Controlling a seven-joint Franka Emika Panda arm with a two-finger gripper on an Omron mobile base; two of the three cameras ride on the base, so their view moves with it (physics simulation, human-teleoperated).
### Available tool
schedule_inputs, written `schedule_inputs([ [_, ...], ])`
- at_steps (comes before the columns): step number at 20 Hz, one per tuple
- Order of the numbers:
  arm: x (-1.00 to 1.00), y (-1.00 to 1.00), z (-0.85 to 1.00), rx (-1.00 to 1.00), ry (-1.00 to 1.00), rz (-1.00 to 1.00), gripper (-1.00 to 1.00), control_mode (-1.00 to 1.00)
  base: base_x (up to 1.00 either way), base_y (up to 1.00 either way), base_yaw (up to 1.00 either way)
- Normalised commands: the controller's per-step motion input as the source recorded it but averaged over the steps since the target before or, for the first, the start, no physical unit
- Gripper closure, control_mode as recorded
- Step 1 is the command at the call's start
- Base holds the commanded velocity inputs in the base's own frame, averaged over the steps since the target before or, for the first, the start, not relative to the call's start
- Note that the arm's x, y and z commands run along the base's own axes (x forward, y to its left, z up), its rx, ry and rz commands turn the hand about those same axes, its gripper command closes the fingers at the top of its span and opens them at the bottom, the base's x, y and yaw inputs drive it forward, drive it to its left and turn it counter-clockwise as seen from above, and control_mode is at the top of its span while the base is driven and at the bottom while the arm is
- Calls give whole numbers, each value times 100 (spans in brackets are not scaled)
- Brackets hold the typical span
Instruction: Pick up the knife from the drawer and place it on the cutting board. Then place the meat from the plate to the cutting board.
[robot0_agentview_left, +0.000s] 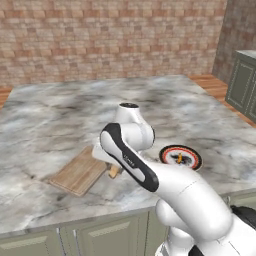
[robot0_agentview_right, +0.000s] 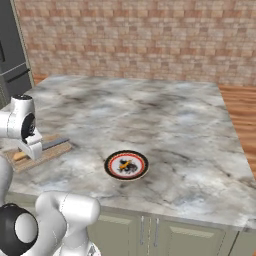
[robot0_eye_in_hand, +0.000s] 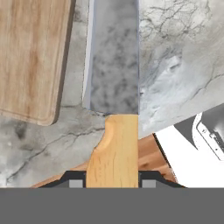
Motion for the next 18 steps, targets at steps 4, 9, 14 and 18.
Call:
schedule_inputs([
  [4, 1, 31, -19, -11, 0, 8, 100, -100, 0, 0, 0],
  [9, 26, 37, -17, -7, 0, 1, 100, -100, 0, 0, 0],
  [14, 28, 22, -35, 0, 0, 0, 100, -100, 0, 0, 0],
  [18, 31, 21, -37, 0, 0, 0, 100, -100, 0, 0, 0],
])
